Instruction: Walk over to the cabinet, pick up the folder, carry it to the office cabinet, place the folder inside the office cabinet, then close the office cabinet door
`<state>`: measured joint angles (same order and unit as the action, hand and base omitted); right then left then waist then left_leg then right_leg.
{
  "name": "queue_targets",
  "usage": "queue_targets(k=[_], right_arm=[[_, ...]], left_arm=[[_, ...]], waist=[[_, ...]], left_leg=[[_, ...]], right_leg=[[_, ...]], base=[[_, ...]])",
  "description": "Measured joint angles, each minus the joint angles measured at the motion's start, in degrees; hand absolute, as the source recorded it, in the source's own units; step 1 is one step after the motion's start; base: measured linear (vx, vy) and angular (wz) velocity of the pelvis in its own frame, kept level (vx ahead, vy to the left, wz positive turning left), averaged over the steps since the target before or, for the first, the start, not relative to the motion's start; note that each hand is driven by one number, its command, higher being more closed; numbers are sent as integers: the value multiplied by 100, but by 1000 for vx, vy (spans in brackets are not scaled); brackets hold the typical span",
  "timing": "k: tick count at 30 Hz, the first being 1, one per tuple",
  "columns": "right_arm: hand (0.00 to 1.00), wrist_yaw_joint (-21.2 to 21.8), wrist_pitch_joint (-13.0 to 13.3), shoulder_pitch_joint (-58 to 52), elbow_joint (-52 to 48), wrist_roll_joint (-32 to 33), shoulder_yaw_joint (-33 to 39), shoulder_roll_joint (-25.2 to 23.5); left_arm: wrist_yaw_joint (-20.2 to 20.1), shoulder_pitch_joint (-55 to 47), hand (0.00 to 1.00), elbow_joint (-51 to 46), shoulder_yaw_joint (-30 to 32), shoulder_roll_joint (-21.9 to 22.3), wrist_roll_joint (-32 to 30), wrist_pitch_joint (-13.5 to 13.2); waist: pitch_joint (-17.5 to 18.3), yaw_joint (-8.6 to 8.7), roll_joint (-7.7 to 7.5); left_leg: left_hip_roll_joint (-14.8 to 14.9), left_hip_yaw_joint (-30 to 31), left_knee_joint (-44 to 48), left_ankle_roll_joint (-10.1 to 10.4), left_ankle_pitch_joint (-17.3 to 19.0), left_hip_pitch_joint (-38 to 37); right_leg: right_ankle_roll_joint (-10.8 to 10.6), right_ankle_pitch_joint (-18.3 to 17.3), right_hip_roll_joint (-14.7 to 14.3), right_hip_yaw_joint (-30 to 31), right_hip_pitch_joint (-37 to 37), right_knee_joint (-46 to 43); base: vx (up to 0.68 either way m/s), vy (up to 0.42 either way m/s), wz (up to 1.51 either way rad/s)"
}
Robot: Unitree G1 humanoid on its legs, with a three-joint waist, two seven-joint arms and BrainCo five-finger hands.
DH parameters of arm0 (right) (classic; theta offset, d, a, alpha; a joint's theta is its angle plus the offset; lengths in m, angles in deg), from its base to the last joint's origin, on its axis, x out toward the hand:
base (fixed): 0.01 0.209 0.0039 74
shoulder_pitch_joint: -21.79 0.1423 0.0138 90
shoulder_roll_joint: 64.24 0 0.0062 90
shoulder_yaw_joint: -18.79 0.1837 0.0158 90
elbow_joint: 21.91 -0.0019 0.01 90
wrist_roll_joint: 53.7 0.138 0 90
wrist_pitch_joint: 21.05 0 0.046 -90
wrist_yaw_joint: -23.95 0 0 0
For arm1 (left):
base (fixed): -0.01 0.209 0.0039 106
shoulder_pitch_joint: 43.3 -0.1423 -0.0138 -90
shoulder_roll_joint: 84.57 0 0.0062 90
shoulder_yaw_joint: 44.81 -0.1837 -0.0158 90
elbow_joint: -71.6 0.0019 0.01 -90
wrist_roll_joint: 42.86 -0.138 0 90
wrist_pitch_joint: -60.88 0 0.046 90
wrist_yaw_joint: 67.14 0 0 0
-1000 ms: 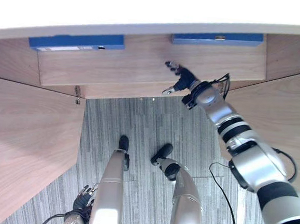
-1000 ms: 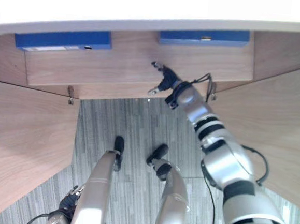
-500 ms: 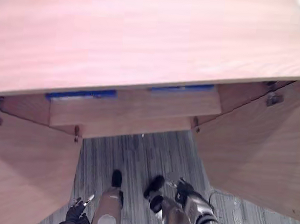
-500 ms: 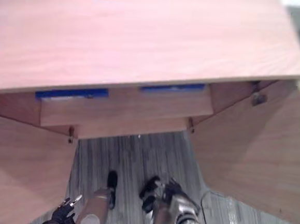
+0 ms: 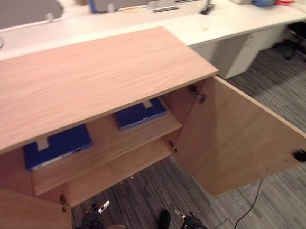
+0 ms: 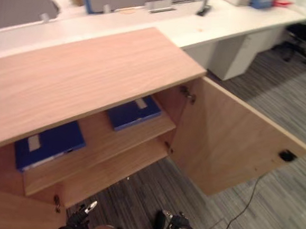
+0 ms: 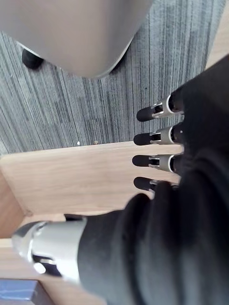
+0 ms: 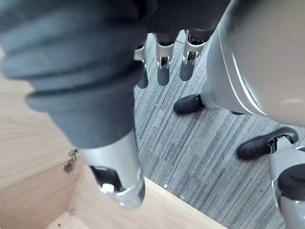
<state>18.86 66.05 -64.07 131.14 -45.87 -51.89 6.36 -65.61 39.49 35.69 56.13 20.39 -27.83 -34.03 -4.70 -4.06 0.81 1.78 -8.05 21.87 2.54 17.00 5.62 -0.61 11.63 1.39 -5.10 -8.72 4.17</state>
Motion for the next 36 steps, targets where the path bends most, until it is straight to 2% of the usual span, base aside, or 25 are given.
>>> queue_targets(k=[2, 7, 8, 9, 10, 11, 12, 14, 15, 19, 22, 25, 29, 32, 36], right_arm=[[0, 42, 39, -31, 0, 3, 192, -10], [0, 100, 45, -49, 11, 2, 179, -10], [0, 112, 44, -34, -7, 4, 197, -4], [0, 111, 43, 22, -53, 4, 218, 38], [0, 114, 44, 14, -49, 7, 255, 56], [0, 116, 41, -3, -26, 8, 439, 54], [0, 116, 46, -26, -27, 18, 482, 53], [0, 129, 47, -10, -5, 17, 618, 43], [0, 133, 45, 0, 53, 17, 763, 91], [0, 133, 37, 199, 435, 17, 1053, 219], [0, 133, 29, 242, 660, 20, 1054, 337], [0, 126, 26, 216, 703, 26, 1047, 375], [0, 106, 27, 216, 706, 57, 985, 422], [0, 48, 27, 264, 751, 224, 816, 451], [0, 21, 34, 303, 674, 569, 869, 499]], left_arm=[[-97, 75, 0, 183, -73, -40, -209, 6], [-157, 129, 0, 313, -71, -44, -334, 17], [-173, 122, 0, 355, -55, -39, -347, 21], [-180, 121, 0, 381, -51, -3, -360, 27], [-183, 119, 0, 386, -53, 1, -380, 32], [-191, 108, 0, 392, -53, 8, -386, 45], [-199, 87, 0, 393, -52, 10, -387, 48], [-209, 78, 0, 408, -29, 8, -420, 52], [-213, 88, 0, 468, 33, 14, -424, 54], [-215, 102, 0, 502, 67, 18, -437, 97], [-197, 124, 0, 497, 70, 14, -385, 112], [-185, 144, 0, 485, 61, -31, -307, 146], [-96, 147, 0, 430, -13, -42, -24, 149], [-68, 146, 0, 368, -236, -116, 65, 128], [-76, 194, 0, 377, -323, -195, 79, 128]], waist=[[21, 59, 25], [12, 90, 28], [-14, 73, 68], [-46, 76, 132], [-47, 79, 130], [-42, 88, 124], [-34, 105, 120], [-30, 134, 75], [34, 121, 74], [-1, 152, 100], [-13, 139, 83], [-51, 149, 62], [-108, 135, 37], [-148, 120, 39], [-225, 125, 27]], left_leg=[[-60, -168, -128, -96, -41, -205], [35, -406, -228, -234, -1, -619], [97, -673, -331, -354, -33, -743], [145, -853, -471, -391, -67, -956], [143, -927, -571, -382, -95, -1098], [144, -1046, -677, -372, -108, -1354], [140, -1145, -761, -363, -113, -1537], [24, -1238, -878, -307, -155, -1689], [-60, -1165, -966, -302, -229, -1669], [54, -938, -1043, -300, -342, -1665], [184, -723, -883, -292, -338, -1497], [325, -699, -830, -224, -298, -1462], [363, -617, -477, -148, -105, -1276], [253, 179, -656, -153, 207, -1219], [24, 71, -727, -246, 157, -1263]], right_leg=[[-22, 136, -30, 229, 65, 58], [1, 84, -200, 347, 143, -236], [215, -289, -133, -1, 3, -634], [380, -789, 191, -909, -232, -1627], [368, -1017, 437, -1381, -278, -2202], [358, -1408, 846, -2057, -196, -2964], [340, -1657, 1113, -2429, -80, -3342], [277, -1842, 1214, -2619, -52, -3346], [315, -1903, 1108, -2616, -51, -3166], [349, -1802, 692, -2346, 18, -2593], [340, -1519, 325, -2134, 79, -1947], [334, -1085, -83, -1937, 311, -1068], [290, -844, -307, -1489, 308, -674], [290, -578, -459, -1288, 216, -401], [270, -237, -399, -919, 122, -376]], base=[[53, 64, -56], [51, 22, -42], [-5, -7, -74], [19, 21, -70], [106, 62, -57], [139, 42, -47], [131, -1, -45], [121, -65, -50], [150, -70, -60], [12, -82, -54], [-80, -52, -49], [-58, -37, -44], [-61, 12, -51], [-71, 34, -41], [-50, 94, -44]])
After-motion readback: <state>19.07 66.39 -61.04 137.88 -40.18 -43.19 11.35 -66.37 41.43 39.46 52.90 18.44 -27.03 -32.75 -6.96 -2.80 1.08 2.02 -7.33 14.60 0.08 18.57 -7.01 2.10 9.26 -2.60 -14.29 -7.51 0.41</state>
